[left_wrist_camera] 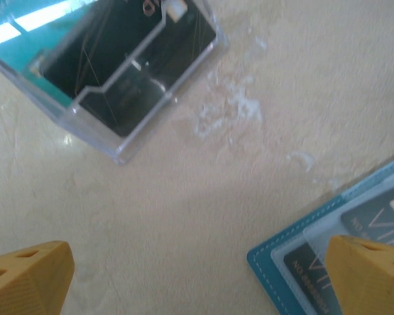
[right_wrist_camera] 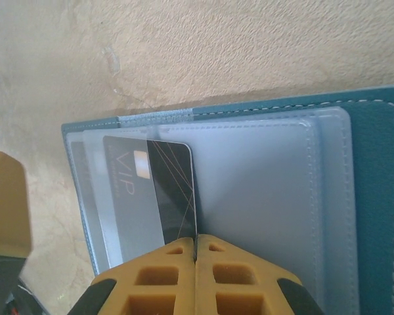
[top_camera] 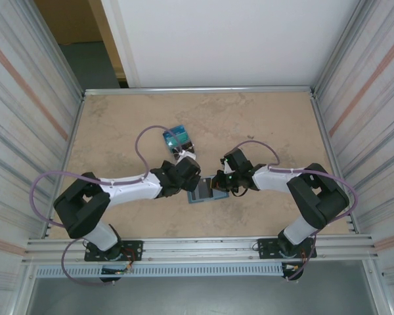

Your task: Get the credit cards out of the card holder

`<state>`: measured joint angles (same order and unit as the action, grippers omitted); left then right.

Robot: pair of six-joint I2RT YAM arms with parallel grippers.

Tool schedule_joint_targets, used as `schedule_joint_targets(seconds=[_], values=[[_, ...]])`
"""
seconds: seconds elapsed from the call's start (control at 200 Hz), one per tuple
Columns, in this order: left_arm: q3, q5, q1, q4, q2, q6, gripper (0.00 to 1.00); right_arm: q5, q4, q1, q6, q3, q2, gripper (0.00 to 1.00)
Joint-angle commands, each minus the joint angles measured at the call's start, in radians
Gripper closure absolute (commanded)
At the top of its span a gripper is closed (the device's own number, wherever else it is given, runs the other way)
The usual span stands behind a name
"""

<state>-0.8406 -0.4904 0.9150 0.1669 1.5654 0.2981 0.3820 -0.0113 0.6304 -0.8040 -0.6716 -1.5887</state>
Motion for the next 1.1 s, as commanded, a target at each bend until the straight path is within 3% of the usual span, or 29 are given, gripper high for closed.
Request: schedule_joint_targets(seconds=[0.0,0.301,1.092], values=[[-0.044,0.0,-0.004,-0.031,0.011,-0.061,0.01,-0.063,0.01,0.012,-0.029,-0.009,0.009,0.98],[-0.064,0.058,0.0,0.016,0.065,-0.074,0.01,-0.06,-0.012,0.014,-0.048,-0.018,-0.002,0.98],[-0.106,-0.003,0.035,0.081,0.166,-0.112,0.01,-0.03,0.114,-0.055,0.055,-0.049,0.056,0.97]])
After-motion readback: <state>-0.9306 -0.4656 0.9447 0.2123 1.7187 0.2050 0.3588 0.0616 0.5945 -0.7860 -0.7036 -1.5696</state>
